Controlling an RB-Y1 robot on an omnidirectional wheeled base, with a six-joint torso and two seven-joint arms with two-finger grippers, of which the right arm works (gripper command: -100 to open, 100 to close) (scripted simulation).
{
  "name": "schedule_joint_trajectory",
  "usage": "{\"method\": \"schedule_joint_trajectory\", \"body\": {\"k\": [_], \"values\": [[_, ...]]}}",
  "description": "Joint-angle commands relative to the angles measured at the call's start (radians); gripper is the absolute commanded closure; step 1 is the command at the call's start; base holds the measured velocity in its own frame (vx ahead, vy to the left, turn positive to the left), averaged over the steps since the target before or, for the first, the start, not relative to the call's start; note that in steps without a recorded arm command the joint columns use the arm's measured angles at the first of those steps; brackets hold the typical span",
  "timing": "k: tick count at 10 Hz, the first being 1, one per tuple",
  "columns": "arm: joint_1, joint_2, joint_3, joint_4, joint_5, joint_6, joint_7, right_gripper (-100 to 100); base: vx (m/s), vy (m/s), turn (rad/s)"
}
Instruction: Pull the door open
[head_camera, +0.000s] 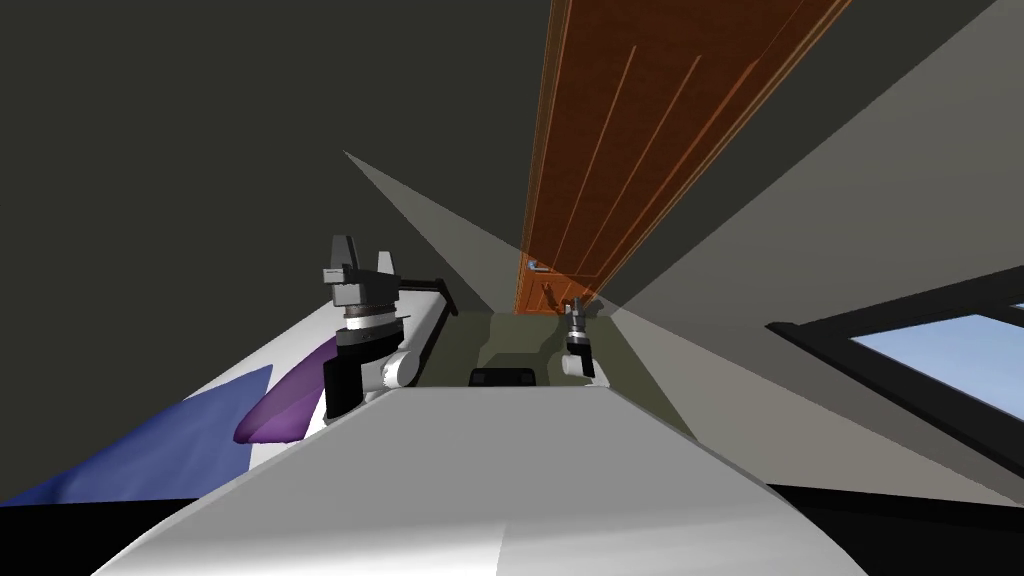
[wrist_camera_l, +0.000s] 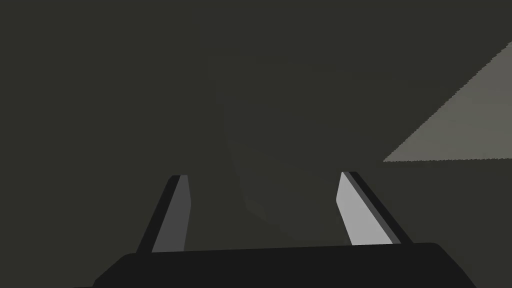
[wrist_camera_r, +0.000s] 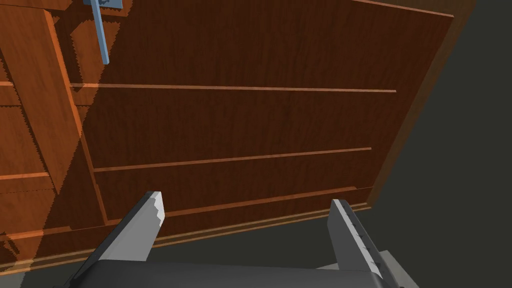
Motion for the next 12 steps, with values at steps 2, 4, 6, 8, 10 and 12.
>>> {"method": "schedule_joint_trajectory", "body": {"k": [2,4,6,8,10,12], "values": [[-0.028,-0.003,-0.008,0.073,-0.014,-0.004,0.002,-100,0.105,0.004,0.084],[-0.053,-0.008,-0.015,0.134,-0.024,-0.012,0.003,-100,0.101,0.002,0.135],[-0.078,-0.012,-0.022,0.195,-0.035,-0.019,0.003,-100,0.114,-0.011,0.111],[-0.090,-0.014,-0.026,0.227,-0.040,-0.023,0.003,-100,0.058,0.002,0.053],[-0.113,-0.019,-0.032,0.283,-0.050,-0.030,0.003,-100,0.087,-0.006,0.116],[-0.124,-0.021,-0.036,0.314,-0.055,-0.033,0.003,-100,0.065,-0.001,0.056]]}}
